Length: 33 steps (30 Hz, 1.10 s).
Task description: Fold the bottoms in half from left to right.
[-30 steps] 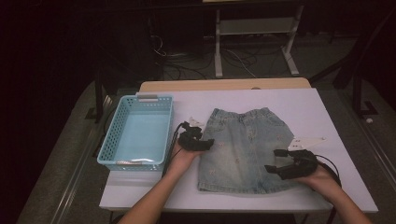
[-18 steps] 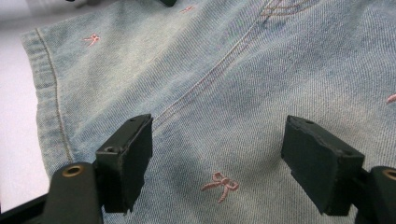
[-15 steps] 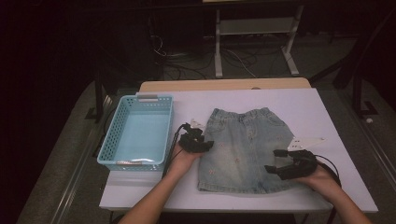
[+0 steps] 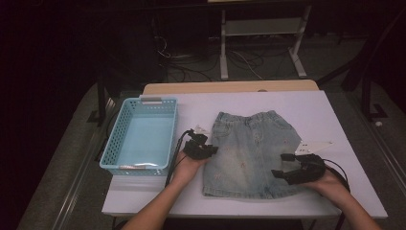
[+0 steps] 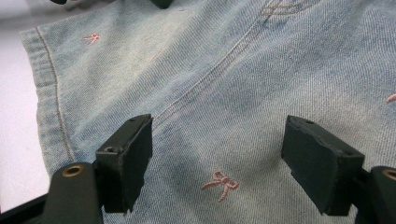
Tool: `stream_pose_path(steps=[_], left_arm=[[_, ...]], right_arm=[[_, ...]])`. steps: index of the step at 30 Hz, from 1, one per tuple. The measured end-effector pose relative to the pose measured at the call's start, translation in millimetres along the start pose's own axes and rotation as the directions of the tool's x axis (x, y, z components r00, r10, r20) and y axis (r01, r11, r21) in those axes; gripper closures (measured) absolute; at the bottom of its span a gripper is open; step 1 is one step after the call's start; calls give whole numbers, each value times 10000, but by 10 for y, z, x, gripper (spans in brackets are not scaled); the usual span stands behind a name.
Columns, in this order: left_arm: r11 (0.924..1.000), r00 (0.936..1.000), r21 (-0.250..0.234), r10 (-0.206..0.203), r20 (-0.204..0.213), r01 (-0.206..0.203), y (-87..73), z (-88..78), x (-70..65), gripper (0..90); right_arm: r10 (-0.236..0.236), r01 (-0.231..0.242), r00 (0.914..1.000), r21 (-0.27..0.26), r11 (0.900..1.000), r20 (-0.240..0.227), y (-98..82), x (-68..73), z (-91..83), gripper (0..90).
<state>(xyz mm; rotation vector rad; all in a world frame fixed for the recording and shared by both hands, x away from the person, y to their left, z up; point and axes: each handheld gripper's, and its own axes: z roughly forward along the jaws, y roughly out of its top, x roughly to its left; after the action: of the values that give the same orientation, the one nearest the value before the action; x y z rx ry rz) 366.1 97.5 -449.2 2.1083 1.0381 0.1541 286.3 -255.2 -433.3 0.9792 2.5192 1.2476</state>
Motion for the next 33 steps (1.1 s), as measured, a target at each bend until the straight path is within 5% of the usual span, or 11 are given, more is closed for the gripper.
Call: stream_pose_path(steps=[6, 9, 17, 21, 33], left_arm=[[9998, 9999, -163, 143, -36, -143, 17, -23, -22, 852], [9944, 9988, -1056, -52, 478, 102, 88, -156, -44, 852], [9840, 9953, -1772, -5, 967, 177, 160, -274, -83, 854], [9738, 9908, -2190, -328, 1316, 613, 216, -366, -60, 855], [9455, 9846, -2940, -1012, 1424, 1397, 314, -632, 63, 857]], right_arm=[[4, -4, 10000, -35, 10000, 5, 0, -3, -7, 244], [5, -5, 10000, -49, 10000, -3, -2, -5, -6, 243], [-20, 20, 10000, -50, 10000, 29, 1, -4, -5, 242], [39, -38, 10000, -97, 9999, 42, 9, -5, -5, 241], [208, -205, 9998, -547, 9983, 50, 211, -44, 21, 275]])
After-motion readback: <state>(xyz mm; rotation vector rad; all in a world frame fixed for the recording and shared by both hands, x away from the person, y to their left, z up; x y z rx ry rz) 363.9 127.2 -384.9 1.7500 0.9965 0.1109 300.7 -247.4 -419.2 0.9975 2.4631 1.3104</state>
